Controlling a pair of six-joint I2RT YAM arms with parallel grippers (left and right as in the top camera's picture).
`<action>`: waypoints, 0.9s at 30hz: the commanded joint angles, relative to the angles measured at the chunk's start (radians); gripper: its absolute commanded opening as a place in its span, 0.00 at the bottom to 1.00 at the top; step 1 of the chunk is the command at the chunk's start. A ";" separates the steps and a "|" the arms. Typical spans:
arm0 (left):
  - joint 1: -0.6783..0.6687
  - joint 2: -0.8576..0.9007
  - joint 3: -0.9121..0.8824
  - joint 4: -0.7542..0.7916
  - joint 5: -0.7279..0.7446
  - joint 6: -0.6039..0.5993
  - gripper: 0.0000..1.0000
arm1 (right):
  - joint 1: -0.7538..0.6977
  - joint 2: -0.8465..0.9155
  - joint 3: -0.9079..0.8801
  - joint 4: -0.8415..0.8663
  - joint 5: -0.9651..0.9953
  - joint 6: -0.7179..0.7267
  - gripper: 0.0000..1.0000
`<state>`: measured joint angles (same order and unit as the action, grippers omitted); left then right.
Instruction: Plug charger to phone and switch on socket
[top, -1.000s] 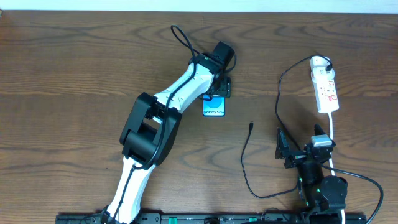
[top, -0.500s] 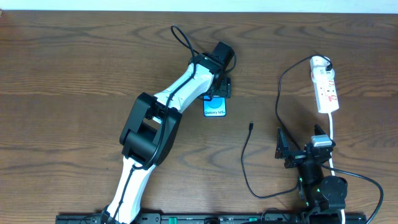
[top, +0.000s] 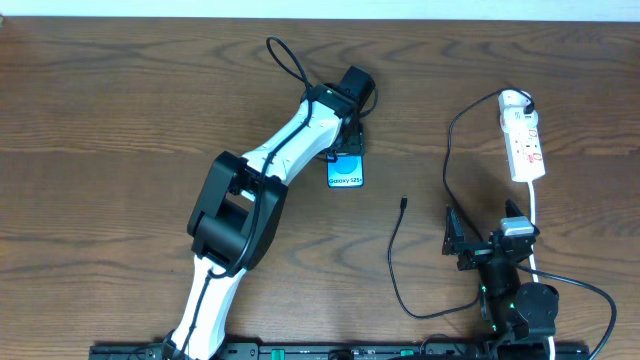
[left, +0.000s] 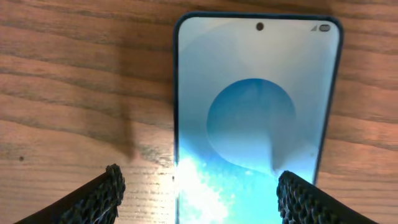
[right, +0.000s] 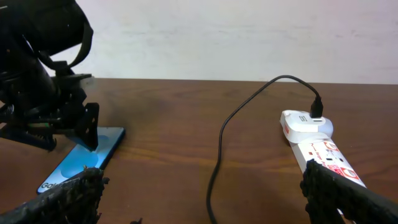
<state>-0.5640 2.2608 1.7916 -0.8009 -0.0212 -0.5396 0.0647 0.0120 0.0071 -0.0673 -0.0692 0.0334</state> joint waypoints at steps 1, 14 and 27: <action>-0.021 -0.033 -0.013 0.016 0.009 -0.023 0.81 | -0.006 -0.006 -0.001 -0.005 0.007 -0.008 0.99; -0.035 -0.016 -0.015 0.068 -0.048 -0.042 0.80 | -0.006 -0.006 -0.001 -0.005 0.007 -0.008 0.99; -0.045 -0.016 -0.021 0.084 -0.080 -0.042 0.81 | -0.006 -0.006 -0.001 -0.005 0.007 -0.008 0.99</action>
<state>-0.5991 2.2608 1.7897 -0.7227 -0.0814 -0.5732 0.0647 0.0120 0.0071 -0.0673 -0.0692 0.0338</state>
